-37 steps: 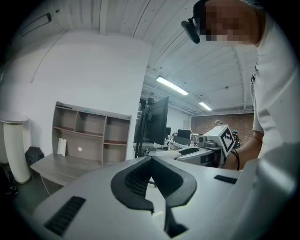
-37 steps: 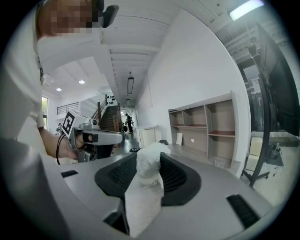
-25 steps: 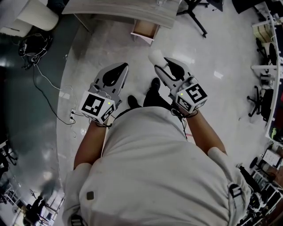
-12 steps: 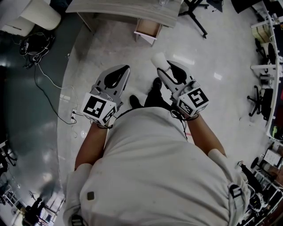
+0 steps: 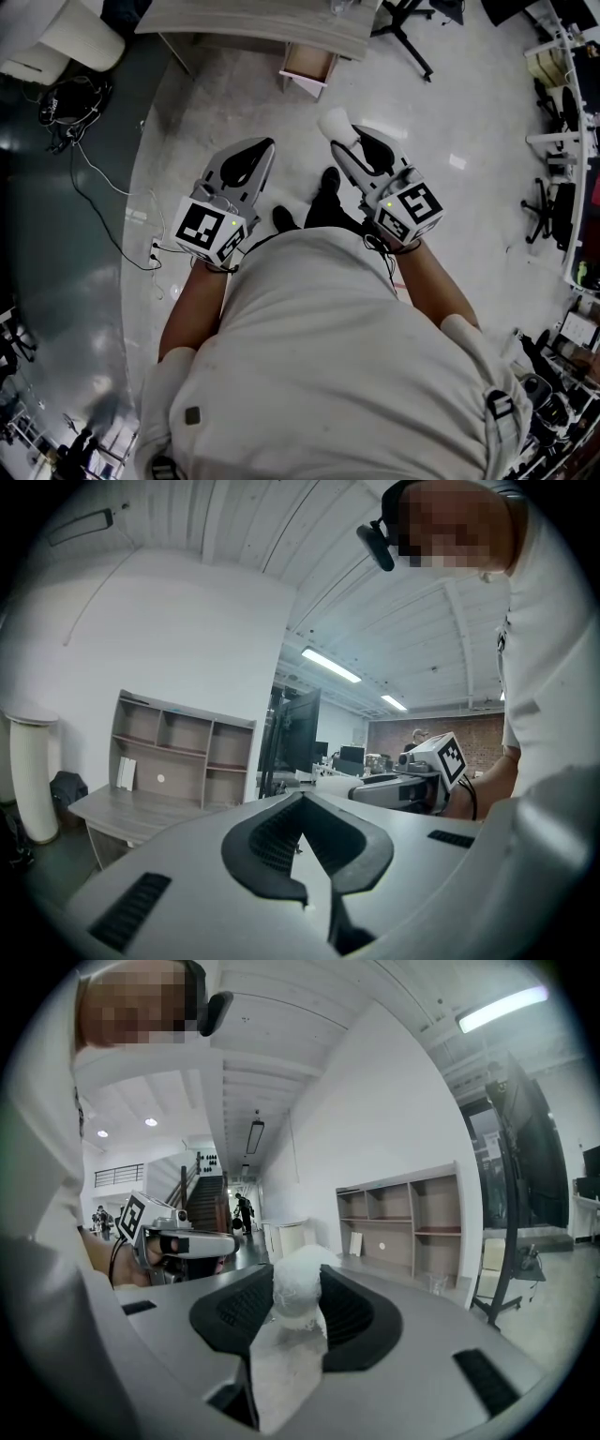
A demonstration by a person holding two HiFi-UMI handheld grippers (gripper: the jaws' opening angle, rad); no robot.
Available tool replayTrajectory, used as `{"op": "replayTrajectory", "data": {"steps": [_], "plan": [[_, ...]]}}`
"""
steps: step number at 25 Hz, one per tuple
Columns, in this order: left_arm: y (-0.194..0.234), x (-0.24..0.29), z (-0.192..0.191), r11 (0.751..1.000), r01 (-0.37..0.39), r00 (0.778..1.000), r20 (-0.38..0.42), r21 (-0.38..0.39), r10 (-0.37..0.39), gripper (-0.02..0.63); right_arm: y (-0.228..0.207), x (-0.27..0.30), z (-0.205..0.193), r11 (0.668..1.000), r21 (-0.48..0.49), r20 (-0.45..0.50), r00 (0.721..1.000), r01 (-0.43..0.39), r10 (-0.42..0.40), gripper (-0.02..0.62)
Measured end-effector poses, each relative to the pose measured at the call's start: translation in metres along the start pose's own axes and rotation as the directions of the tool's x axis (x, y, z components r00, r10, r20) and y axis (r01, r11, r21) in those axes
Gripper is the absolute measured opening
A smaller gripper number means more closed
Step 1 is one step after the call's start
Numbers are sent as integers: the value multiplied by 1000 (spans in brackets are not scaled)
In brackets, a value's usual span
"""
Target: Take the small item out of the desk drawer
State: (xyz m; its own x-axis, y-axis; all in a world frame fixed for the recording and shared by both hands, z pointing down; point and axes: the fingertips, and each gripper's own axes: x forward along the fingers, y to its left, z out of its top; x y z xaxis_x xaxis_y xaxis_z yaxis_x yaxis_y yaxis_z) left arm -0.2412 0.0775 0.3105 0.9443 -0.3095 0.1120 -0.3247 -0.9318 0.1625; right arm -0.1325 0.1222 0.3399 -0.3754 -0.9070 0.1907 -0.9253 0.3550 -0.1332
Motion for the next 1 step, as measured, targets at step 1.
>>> {"op": "replayTrajectory", "data": {"steps": [1], "plan": [[0,0,1,1000,0,1000,1,1,0,15,0,0,1,1000,-6,0,1000,-2,2,164]]}}
